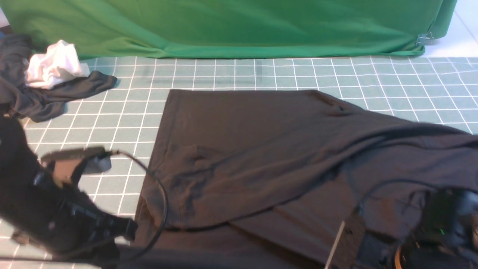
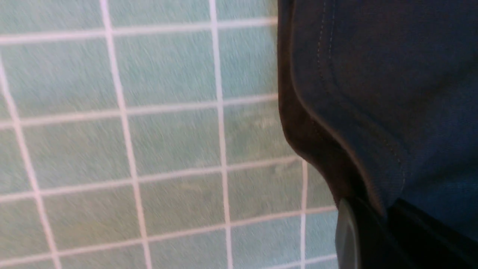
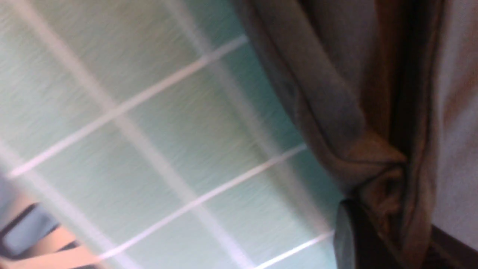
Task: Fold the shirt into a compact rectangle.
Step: 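Grasp the near edge of the shirt at its hem and shoulder corners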
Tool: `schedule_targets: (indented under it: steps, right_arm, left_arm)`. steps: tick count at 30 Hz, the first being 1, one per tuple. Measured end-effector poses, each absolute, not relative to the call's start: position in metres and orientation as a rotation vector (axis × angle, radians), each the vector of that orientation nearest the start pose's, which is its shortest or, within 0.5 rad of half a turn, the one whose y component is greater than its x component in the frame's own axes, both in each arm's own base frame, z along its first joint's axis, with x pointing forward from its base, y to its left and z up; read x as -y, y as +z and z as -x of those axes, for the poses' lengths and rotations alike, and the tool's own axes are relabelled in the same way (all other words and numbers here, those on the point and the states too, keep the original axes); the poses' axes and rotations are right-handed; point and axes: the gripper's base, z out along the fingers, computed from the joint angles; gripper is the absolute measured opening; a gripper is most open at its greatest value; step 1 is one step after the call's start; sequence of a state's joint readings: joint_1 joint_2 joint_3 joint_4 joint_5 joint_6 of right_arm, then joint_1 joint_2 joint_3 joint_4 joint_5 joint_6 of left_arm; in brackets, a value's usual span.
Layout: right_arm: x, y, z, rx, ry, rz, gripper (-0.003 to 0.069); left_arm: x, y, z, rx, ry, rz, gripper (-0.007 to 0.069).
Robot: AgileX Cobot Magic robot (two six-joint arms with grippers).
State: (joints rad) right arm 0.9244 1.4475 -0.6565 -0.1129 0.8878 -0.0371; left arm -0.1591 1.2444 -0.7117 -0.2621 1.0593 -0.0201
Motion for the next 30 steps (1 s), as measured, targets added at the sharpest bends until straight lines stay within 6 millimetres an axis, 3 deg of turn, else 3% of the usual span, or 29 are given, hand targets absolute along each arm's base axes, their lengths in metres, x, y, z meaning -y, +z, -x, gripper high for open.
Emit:
schedule_targets:
  steps: [5,10,16,19,25,30]
  right_arm:
    - [-0.156,0.177,-0.119,-2.755,-0.137,1.463,0.0043]
    - [-0.158,0.191,-0.128,-2.712,-0.215,1.444,0.0043]
    - [-0.153,0.213,-0.163,-2.686,-0.208,1.275,0.0043]
    - [-0.141,0.225,-0.193,-2.671,-0.182,1.136,0.0043]
    - [-0.123,0.231,-0.235,-2.680,-0.200,0.998,0.0043]
    - [-0.121,0.219,-0.245,-2.739,-0.224,0.995,0.0043]
  left_arm:
    - [0.050,0.225,-0.163,-3.084,-0.412,-0.012,0.0013]
    - [0.050,0.242,-0.170,-2.967,-0.413,0.049,0.0013]
    - [0.046,0.269,-0.198,-2.760,-0.339,0.136,0.0013]
    - [0.048,0.275,-0.220,-2.668,-0.337,0.155,0.0013]
    - [0.054,0.259,-0.257,-2.626,-0.360,0.206,0.0013]
    - [0.059,0.243,-0.259,-2.774,-0.371,0.090,0.0013]
